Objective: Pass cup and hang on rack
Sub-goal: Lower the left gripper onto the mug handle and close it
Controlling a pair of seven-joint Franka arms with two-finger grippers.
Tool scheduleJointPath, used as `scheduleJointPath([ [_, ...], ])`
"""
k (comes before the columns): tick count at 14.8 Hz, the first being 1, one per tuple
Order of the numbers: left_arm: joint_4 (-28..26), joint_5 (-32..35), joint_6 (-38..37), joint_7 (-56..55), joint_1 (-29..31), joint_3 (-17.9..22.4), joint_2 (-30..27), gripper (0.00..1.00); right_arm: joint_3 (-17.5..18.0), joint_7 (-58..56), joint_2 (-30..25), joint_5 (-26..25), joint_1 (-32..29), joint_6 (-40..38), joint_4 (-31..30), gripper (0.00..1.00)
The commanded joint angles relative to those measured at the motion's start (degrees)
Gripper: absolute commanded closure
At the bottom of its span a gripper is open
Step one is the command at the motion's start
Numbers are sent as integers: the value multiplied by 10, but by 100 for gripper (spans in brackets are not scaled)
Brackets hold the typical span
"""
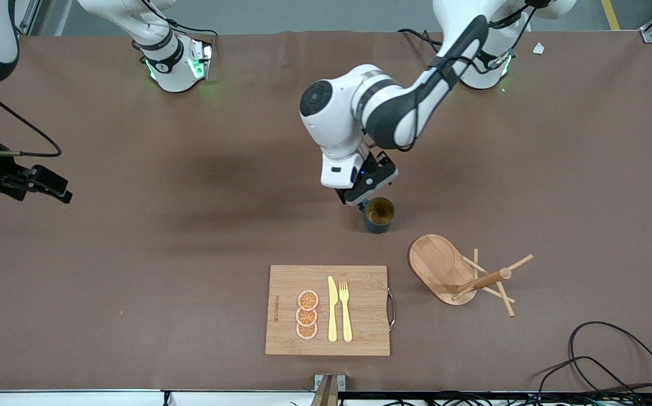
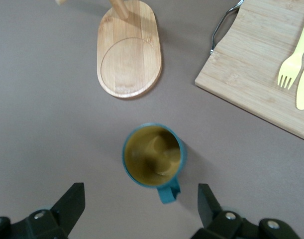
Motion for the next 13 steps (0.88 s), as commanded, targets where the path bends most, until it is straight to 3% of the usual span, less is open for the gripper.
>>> scheduleJointPath([
  [1, 14, 30, -6, -80, -21, 5, 25, 0, 9, -11, -6, -12, -15, -10, 26, 0],
  [7, 8, 182, -16, -366, -74, 6, 100, 0, 9, -9, -6, -14, -21, -25, 28, 0],
  [13, 4, 275, -68, -392, -107, 6, 152, 4, 12, -6, -6, -40, -21, -77, 58, 0],
])
